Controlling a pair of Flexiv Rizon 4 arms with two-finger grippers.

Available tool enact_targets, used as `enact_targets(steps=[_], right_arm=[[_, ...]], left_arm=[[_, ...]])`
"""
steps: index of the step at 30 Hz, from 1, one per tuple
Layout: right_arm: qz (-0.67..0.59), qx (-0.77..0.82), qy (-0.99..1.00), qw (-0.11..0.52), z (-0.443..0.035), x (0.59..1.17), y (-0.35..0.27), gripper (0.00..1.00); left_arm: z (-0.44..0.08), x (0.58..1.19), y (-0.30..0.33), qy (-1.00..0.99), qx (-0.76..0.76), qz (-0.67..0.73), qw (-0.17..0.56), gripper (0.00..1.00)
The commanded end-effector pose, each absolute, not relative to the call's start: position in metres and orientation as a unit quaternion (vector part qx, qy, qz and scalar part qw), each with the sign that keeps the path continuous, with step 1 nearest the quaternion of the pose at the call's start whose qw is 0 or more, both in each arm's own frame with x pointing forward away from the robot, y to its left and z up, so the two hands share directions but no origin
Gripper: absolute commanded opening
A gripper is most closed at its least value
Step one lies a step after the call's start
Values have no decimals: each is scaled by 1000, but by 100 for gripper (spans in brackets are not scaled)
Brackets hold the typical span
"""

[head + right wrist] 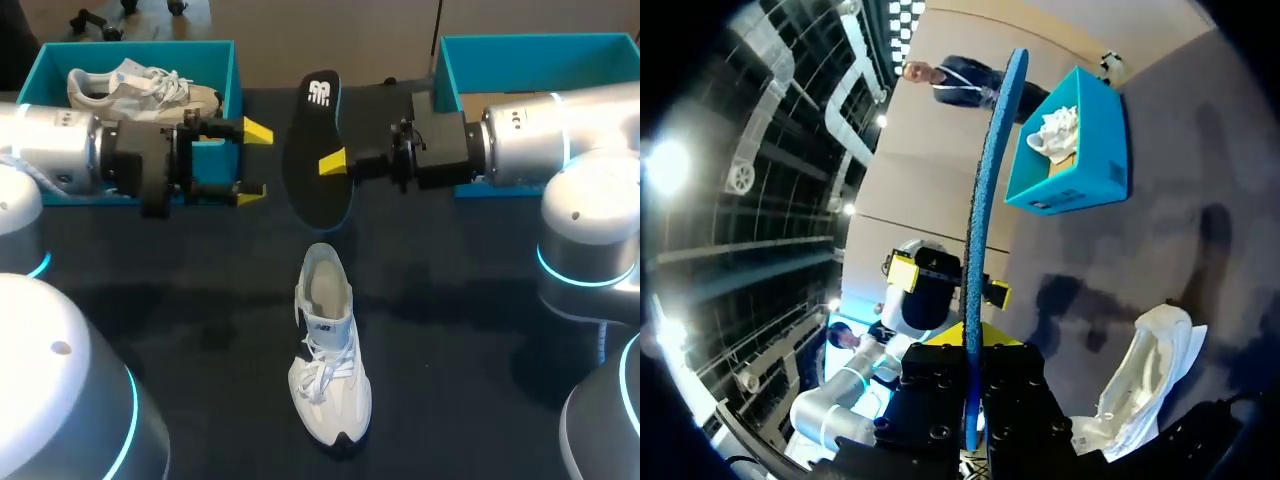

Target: Take the shoe out of the shoebox, open the shoe tongue, remove and reinsert the insole, then place the shoe into the shoebox

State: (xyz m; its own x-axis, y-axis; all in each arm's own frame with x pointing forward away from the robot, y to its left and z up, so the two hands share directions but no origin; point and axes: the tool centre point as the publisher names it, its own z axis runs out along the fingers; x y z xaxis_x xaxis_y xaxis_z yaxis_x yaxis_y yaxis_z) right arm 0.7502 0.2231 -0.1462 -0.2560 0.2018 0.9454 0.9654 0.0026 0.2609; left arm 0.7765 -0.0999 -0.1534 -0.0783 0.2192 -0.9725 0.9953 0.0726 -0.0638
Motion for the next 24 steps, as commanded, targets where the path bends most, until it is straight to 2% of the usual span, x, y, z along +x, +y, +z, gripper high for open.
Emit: enact_targets(steps=[1, 11, 24], right_arm=[[-513, -484, -611, 359, -146, 752, 219, 0], [-530, -465, -642, 302, -151, 759, 210, 0], [-525, -473, -646, 289, -152, 759, 208, 0]], left_arm=[[-154, 769, -81, 658, 527, -399, 362, 100], [-179, 766, -65, 764, 456, -386, 242, 100], [-180, 765, -63, 767, 461, -373, 246, 100]])
